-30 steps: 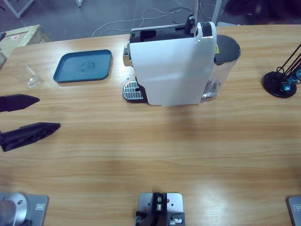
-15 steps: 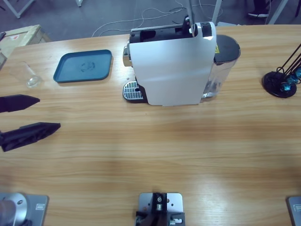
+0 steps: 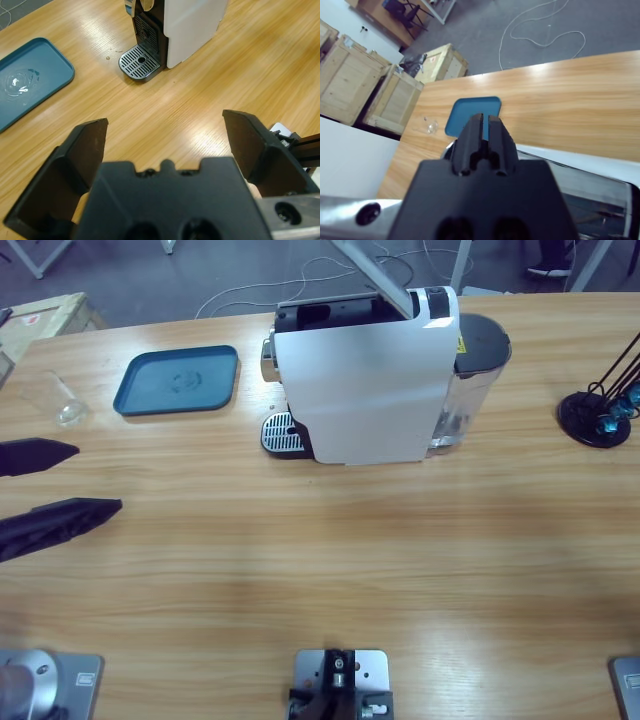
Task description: Pour coffee
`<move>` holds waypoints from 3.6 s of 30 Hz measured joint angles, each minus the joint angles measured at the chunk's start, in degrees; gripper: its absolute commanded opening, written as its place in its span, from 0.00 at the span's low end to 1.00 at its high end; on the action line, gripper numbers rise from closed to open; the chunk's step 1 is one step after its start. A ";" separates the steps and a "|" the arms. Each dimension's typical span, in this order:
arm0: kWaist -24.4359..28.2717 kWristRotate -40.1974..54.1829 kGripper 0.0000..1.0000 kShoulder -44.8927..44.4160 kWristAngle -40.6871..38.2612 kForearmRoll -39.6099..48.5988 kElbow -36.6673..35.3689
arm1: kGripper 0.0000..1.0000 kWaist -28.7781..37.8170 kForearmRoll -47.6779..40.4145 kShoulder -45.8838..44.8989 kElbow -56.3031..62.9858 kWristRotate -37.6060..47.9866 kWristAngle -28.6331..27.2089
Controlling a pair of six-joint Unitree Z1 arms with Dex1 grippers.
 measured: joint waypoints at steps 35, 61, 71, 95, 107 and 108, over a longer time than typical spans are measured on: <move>0.00 0.00 0.99 0.01 0.00 0.00 -0.01 | 0.00 3.66 7.85 4.88 -2.16 -0.90 -0.95; 0.00 0.00 0.99 0.12 0.00 0.00 0.00 | 0.00 3.71 10.82 6.72 -3.02 -1.38 -0.84; 7.35 -1.83 1.00 -1.17 4.48 0.00 0.00 | 1.00 6.85 22.02 0.99 -5.29 -21.09 -8.87; 59.71 8.94 1.00 19.51 11.47 -4.04 -4.13 | 1.00 7.43 50.91 -44.86 20.07 -24.06 -21.27; 59.95 10.56 1.00 34.02 9.46 -25.40 1.12 | 1.00 7.43 53.50 -44.23 20.04 -23.97 -22.40; 60.16 10.56 1.00 35.16 9.46 -26.71 1.13 | 1.00 7.43 53.51 -44.05 20.04 -23.90 -22.40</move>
